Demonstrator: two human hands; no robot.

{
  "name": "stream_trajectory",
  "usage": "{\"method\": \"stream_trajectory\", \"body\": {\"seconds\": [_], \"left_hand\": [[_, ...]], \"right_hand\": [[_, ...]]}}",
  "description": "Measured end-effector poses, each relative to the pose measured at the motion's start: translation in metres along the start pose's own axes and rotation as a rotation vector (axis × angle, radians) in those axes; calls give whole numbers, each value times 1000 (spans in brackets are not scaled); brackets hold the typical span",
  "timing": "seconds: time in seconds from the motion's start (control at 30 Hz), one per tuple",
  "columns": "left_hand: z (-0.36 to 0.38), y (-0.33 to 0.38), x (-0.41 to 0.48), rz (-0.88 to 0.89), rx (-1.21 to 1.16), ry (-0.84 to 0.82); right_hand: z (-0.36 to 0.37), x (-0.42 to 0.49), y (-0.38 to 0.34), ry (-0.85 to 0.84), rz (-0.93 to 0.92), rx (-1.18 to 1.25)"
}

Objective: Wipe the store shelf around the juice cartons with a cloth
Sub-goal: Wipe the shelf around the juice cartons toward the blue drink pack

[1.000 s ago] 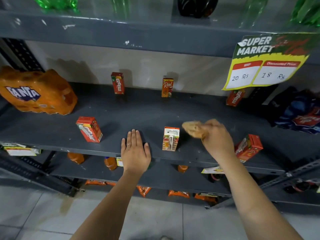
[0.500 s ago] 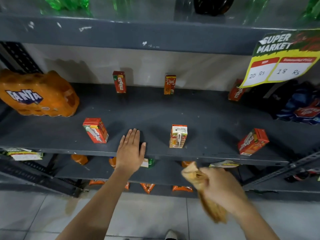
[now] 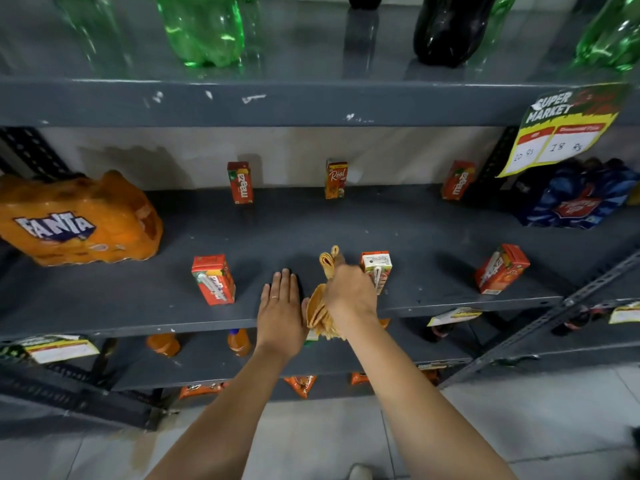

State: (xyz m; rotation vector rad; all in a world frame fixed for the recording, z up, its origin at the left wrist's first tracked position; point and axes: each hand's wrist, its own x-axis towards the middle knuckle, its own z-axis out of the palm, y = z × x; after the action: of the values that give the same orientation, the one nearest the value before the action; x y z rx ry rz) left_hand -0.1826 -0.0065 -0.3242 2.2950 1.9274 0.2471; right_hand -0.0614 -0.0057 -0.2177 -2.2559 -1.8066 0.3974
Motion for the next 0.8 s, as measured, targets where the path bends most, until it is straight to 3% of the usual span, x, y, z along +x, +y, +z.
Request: {"method": "stream_trajectory", "body": {"seconds": [0.13,0.4,0.6,0.8], "left_hand": [[-2,1,1,-8,-13,7],[3,-1,1,-7,-15,14],[-2,2,-1,-19,23,5],[1,1,-1,-19,55,4]], "right_hand": [[3,-16,11,-46,62,39],[15,-70,31,-68,-71,42],[2,-77,93,-118,180,-43],[-67,-46,136,20,266,-99]]}}
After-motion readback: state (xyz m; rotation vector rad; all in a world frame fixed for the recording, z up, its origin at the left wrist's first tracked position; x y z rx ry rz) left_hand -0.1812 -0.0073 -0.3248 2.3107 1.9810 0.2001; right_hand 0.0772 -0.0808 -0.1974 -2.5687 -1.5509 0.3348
